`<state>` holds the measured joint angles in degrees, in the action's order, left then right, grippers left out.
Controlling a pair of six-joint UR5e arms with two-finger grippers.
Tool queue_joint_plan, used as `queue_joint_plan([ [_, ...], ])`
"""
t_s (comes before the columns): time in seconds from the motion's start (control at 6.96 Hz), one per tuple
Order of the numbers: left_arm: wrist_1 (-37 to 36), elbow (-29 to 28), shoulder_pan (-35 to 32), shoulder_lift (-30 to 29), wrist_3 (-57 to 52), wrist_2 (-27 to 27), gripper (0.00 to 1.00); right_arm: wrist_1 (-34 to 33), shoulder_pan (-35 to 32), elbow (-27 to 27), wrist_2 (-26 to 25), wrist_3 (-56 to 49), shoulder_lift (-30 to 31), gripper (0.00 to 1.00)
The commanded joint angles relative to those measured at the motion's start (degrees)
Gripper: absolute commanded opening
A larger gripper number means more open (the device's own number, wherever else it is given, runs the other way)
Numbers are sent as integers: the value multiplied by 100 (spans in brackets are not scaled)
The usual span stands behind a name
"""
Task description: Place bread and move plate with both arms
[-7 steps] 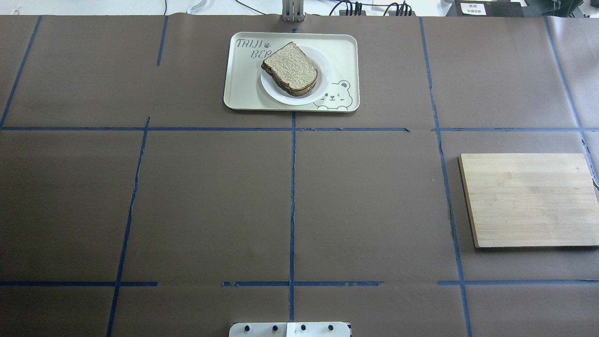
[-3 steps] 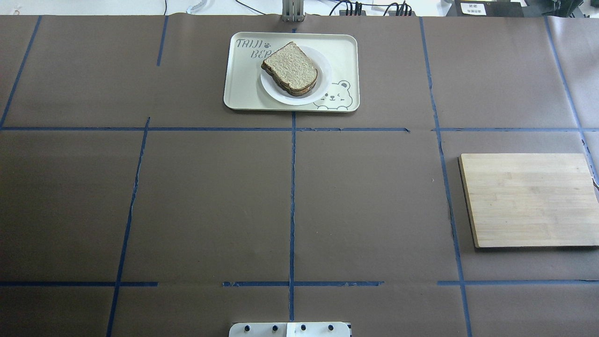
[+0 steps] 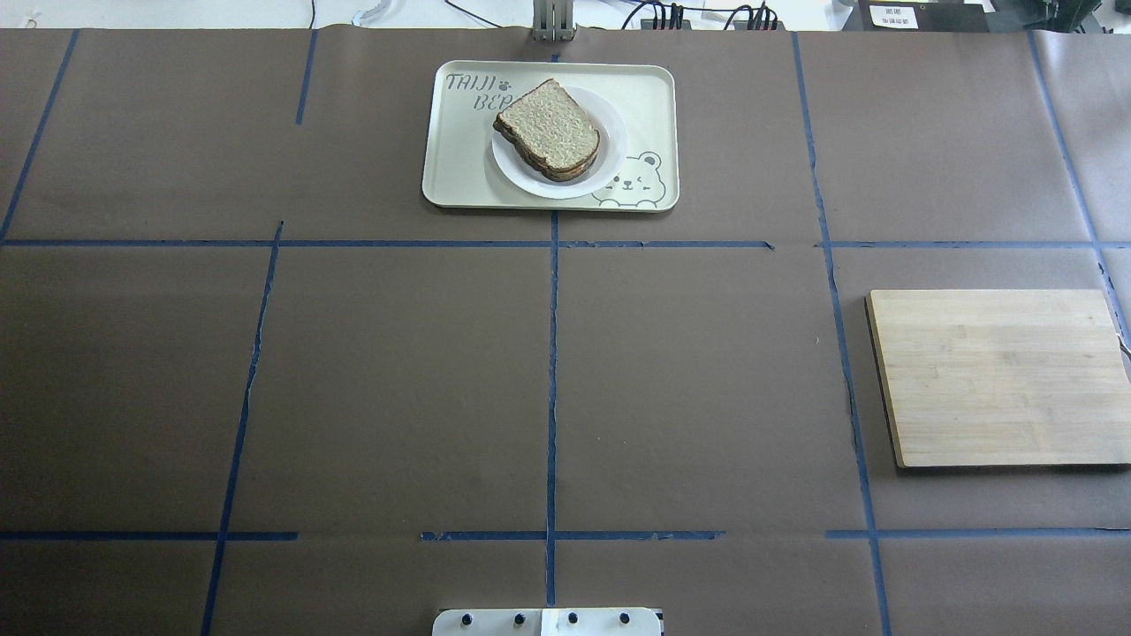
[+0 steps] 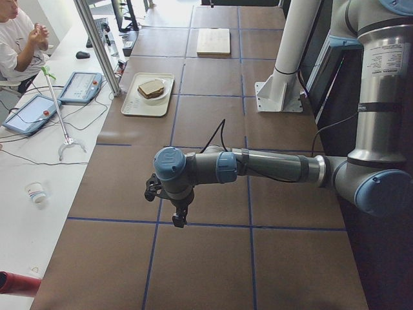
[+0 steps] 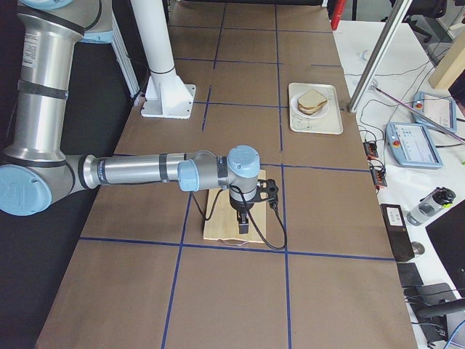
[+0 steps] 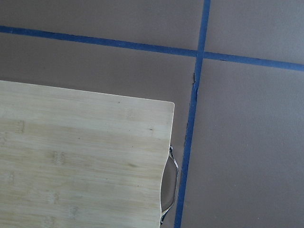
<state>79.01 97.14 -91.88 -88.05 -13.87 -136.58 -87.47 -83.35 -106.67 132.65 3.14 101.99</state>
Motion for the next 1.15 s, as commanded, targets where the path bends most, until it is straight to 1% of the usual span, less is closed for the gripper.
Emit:
queue_joint_plan([
  [0.0,17,-20,-32,25,235,8,100,-59,-49,-38,33,-85,101,100],
  [0.14,44,32,-23,129,244,8,100,-69,-50,-29,77,-242,101,100],
  [0.29,70,50,-15,139,218,0,100,-338,-76,-3,94,-557,67,100],
  [0.43,79,111,-15,139,200,-9,100,-872,-163,-46,95,-882,-90,100],
  [0.57,88,94,-15,156,200,-35,100,-912,-225,-12,95,-1007,-66,100],
  [0.72,88,7,-15,165,217,-27,100,-912,-225,-12,112,-991,-31,100],
  [0.86,79,41,-15,157,226,-96,100,-912,-234,6,121,-921,4,100],
  [1.01,53,102,-15,165,218,-88,100,-904,-243,23,321,-894,66,100],
])
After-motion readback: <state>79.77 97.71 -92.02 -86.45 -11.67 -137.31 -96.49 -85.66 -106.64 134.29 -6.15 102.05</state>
